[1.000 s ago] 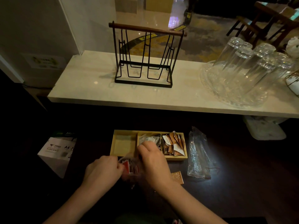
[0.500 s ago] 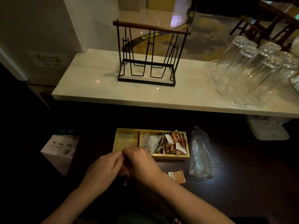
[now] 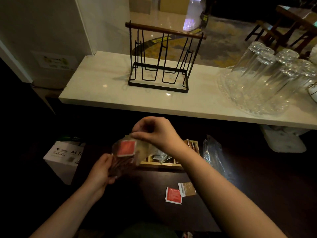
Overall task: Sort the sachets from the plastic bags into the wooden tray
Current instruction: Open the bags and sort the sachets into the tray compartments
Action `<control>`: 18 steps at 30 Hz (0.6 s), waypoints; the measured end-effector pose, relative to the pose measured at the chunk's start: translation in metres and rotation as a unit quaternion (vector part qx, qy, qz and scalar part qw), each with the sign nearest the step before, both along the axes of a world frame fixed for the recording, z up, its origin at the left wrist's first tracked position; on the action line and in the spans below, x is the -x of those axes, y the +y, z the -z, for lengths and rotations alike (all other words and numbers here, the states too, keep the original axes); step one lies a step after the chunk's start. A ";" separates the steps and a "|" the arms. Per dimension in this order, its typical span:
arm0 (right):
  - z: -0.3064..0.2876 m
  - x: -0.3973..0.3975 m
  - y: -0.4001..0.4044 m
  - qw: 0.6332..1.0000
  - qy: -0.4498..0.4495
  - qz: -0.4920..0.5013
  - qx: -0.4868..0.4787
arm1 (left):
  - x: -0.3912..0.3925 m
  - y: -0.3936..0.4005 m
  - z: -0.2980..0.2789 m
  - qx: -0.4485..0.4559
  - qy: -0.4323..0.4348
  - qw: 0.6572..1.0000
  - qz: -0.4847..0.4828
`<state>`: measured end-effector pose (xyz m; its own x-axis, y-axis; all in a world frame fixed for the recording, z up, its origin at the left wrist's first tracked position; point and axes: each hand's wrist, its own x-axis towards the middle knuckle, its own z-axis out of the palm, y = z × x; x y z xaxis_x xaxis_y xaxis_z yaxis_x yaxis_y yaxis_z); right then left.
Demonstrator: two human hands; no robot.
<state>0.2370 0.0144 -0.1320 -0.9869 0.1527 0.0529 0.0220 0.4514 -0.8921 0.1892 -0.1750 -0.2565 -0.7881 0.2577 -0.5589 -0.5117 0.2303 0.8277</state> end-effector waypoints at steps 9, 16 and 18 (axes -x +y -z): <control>0.035 0.008 0.030 0.991 -0.097 0.052 0.071 | 0.052 -0.021 -0.061 0.230 0.390 0.891 -0.014; 0.056 0.026 0.013 0.984 -0.096 0.072 0.131 | 0.065 -0.020 -0.094 0.343 0.516 0.785 -0.019; 0.065 0.031 0.009 0.982 -0.099 0.091 0.135 | 0.067 -0.018 -0.096 0.357 0.531 0.769 -0.008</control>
